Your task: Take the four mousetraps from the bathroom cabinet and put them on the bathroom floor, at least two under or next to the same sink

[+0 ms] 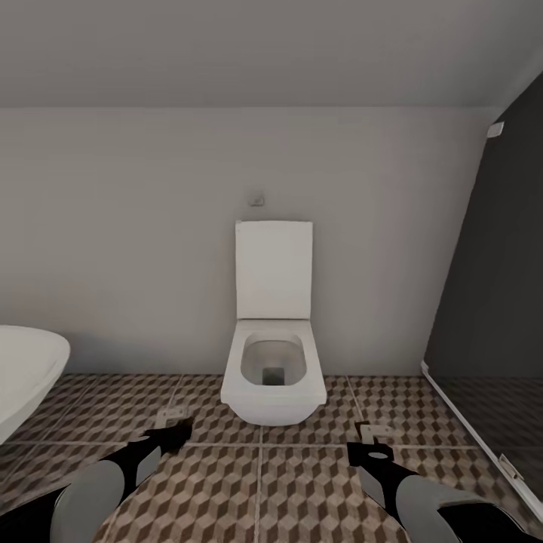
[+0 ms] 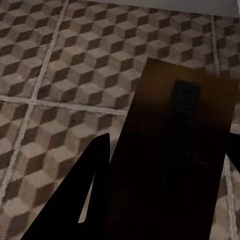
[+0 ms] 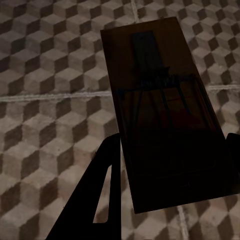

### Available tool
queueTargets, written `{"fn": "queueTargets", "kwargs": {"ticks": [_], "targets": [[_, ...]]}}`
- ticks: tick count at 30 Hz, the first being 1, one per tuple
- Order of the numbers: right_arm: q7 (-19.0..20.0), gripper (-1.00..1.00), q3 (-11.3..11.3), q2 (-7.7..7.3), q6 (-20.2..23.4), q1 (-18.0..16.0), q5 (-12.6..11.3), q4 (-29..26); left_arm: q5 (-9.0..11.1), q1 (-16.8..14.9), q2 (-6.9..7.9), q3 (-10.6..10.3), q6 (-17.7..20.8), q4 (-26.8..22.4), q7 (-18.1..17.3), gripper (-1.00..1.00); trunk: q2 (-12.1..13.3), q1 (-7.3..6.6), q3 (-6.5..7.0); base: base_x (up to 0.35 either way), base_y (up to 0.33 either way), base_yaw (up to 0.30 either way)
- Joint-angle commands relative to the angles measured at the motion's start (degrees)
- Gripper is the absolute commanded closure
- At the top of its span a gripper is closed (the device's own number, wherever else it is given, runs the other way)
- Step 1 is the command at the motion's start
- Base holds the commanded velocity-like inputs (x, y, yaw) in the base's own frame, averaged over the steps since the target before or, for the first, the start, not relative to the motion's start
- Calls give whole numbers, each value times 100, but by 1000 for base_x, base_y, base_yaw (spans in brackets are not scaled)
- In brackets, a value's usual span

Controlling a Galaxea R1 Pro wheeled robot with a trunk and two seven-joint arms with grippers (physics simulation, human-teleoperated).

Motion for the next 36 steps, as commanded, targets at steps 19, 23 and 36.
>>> {"fn": "queueTargets", "kwargs": {"ticks": [19, 23, 36], "targets": [[2, 100, 50, 3, -35, -7, -61, 15, -62, -4, 2, 47, -22, 8, -10, 100, -29, 47, -427, 0, 0, 0], [2, 100, 50, 8, -35, -7, -61, 16, -62, -4, 2, 47, -32, 9, -10, 100, -34, 58, -516, 0, 0, 0], [2, 100, 50, 11, -35, -7, -61, 16, -63, -4, -1, 47, -39, 12, -10, 100, -51, 91, -804, 0, 0, 0]]}}
